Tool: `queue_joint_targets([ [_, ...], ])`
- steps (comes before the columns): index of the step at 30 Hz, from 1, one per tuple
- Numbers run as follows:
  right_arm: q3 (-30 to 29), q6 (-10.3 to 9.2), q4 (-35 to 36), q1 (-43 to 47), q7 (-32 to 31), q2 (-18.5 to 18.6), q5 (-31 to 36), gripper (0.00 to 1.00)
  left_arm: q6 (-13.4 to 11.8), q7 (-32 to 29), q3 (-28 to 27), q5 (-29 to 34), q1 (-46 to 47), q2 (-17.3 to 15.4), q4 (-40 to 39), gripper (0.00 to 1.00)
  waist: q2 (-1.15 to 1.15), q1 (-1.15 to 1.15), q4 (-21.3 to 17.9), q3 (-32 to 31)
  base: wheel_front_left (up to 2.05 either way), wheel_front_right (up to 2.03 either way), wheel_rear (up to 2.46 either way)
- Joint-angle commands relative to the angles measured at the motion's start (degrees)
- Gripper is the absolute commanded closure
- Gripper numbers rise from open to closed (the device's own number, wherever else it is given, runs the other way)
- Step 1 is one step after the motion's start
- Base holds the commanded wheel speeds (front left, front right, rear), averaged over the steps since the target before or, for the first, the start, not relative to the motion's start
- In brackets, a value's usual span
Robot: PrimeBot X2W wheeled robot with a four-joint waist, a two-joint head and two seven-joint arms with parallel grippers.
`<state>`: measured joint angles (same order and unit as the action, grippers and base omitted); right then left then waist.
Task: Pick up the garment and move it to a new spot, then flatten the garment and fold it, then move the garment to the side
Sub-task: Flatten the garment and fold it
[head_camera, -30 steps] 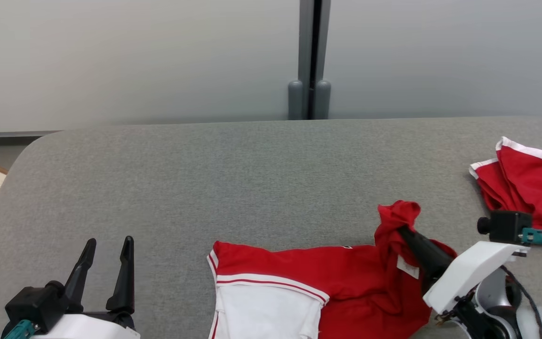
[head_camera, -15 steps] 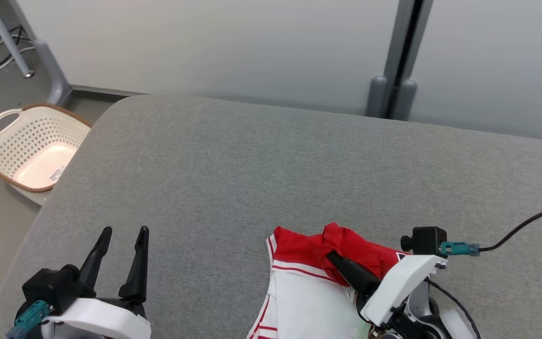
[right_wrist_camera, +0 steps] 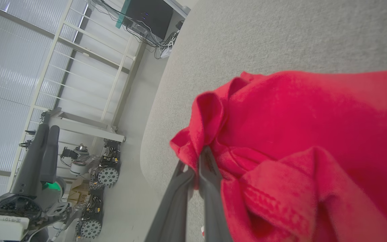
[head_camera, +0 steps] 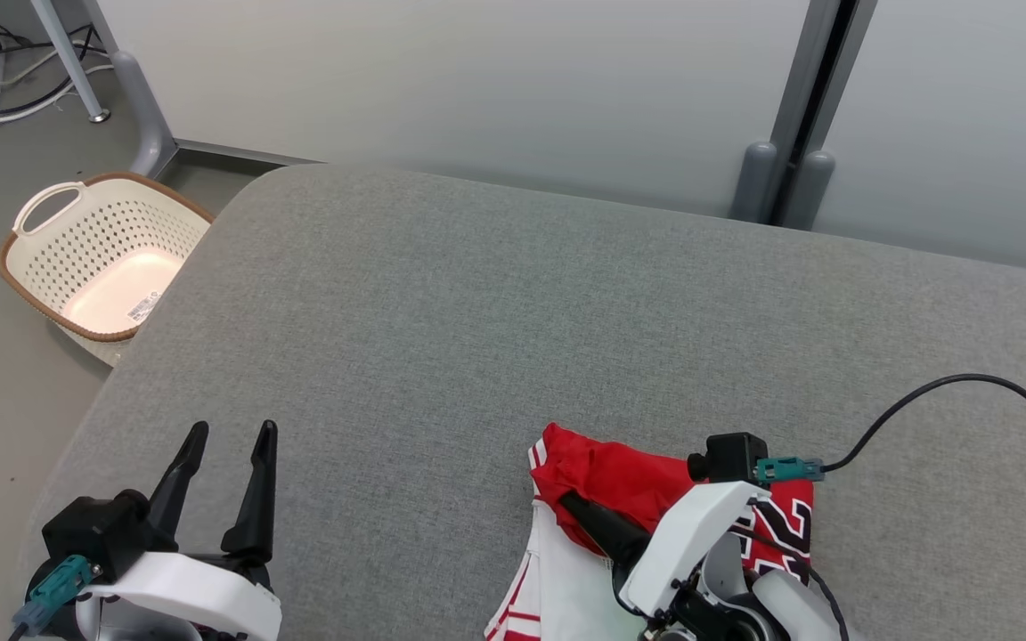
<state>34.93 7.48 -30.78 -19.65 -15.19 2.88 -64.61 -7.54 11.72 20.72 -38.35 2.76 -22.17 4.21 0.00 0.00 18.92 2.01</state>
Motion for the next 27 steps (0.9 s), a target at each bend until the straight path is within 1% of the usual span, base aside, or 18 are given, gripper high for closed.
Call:
queue_joint_targets([
  [1, 1.59, 0.02, -0.95, -1.11, 1.03, 0.09, -1.49, 0.83, 0.26, 0.16, -0.23, -0.19, 1.03, -0.25, 0.22, 0.0, 0.0, 0.0, -0.54, -0.33, 0.0, 0.0, 0.0],
  [2, 2.5, 0.02, -1.36, -1.49, 1.51, 0.08, -2.15, 0.53, 0.34, 0.19, -0.19, -0.23, 1.09, -0.27, 0.36, 0.0, 0.0, 0.0, -0.81, -0.45, 0.0, 0.0, 0.0],
  [3, 3.33, 0.02, -1.73, -1.78, 1.9, 0.08, -2.65, 0.1, 0.32, 0.22, -0.18, -0.28, 1.13, -0.3, 0.49, 0.0, 0.0, 0.0, -1.1, -0.6, 0.0, 0.0, 0.0],
  [4, 3.96, 0.02, -2.11, -2.19, 2.66, 0.09, -2.84, 0.0, 0.27, 0.29, -0.23, -0.38, 0.98, -0.37, 0.59, 0.0, 0.0, 0.0, -1.48, -0.79, 0.0, 0.0, 0.0],
  [6, 4.71, 0.02, -2.19, -3.01, 4.04, 0.08, -3.33, 0.0, 0.15, 0.39, -0.42, -0.52, 0.49, -0.54, 0.82, 0.0, 0.0, 0.0, -2.29, -1.27, 0.0, 0.0, 0.0],
  [9, 4.38, 0.02, 0.4, -3.86, 7.13, 0.57, -2.69, 0.0, -0.13, 0.84, -1.08, -0.83, -0.51, -0.87, 0.83, 0.0, 0.0, 0.0, -4.36, -2.16, 0.0, 0.0, 0.0],
  [12, 2.94, 0.01, 4.13, -3.76, 9.55, 3.31, -1.63, 0.0, -0.32, 1.18, -1.62, -1.03, -1.05, -0.95, 0.71, 0.0, 0.0, 0.0, -6.02, -2.74, 0.0, 0.0, 0.0],
  [14, 1.05, 0.01, 6.22, -3.5, 11.88, 5.97, -0.05, 0.0, -0.45, 1.45, -1.84, -1.04, -1.33, -0.84, 0.64, 0.0, 0.0, 0.0, -6.98, -2.99, 0.0, 0.0, 0.0],
  [17, -2.68, 0.01, 6.81, -2.21, 14.86, 10.18, 3.3, 0.0, -0.6, 1.86, -1.82, -0.94, -2.05, -0.29, 0.45, 0.0, 0.0, 0.0, -8.05, -3.22, 0.0, 0.0, 0.0],
  [18, -2.68, 0.01, 6.81, -2.21, 14.86, 10.18, 3.3, 0.0, -0.6, 1.86, -1.82, -0.94, -2.05, -0.29, 0.45, 0.0, 0.0, 0.0, -8.05, -3.22, 0.0, 0.0, 0.0],
  [19, -5.38, 0.02, 5.98, -1.32, 15.75, 12.25, 5.48, 0.0, -0.58, 2.01, -1.74, -0.82, -2.32, -0.01, 0.45, 0.0, 0.0, 0.0, -8.43, -3.25, 0.0, 0.0, 0.0],
  [20, -5.38, 0.02, 5.98, -1.32, 15.75, 12.25, 5.48, 0.0, -0.58, 2.01, -1.74, -0.82, -2.32, -0.01, 0.45, 0.0, 0.0, 0.0, -8.43, -3.25, 0.0, 0.0, 0.0],
  [22, -7.2, 0.02, 5.1, -0.55, 15.24, 13.17, 7.26, 0.0, -0.5, 2.16, -1.7, -0.77, -2.15, 0.26, 0.52, 0.0, 0.0, 0.0, -8.63, -3.2, 0.0, 0.0, 0.0],
  [25, -8.72, 0.02, 4.52, 0.47, 13.55, 12.59, 9.1, 0.0, -0.17, 2.31, -1.66, -0.75, -1.99, 0.23, 0.8, 0.0, 0.0, 0.0, -8.6, -3.1, 0.0, 0.0, 0.0],
  [26, -9.0, 0.01, 4.33, 0.83, 12.92, 12.25, 9.57, 0.06, -0.12, 2.32, -1.67, -0.73, -1.85, 0.21, 0.9, 0.0, 0.0, 0.0, -8.48, -3.08, 0.0, 0.0, 0.0],
  [27, -9.16, 0.01, 4.26, 1.02, 12.28, 11.58, 9.91, 0.27, -0.04, 2.36, -1.67, -0.7, -1.66, 0.22, 0.95, 0.0, 0.0, 0.0, -8.3, -3.04, 0.0, 0.0, 0.0],
])
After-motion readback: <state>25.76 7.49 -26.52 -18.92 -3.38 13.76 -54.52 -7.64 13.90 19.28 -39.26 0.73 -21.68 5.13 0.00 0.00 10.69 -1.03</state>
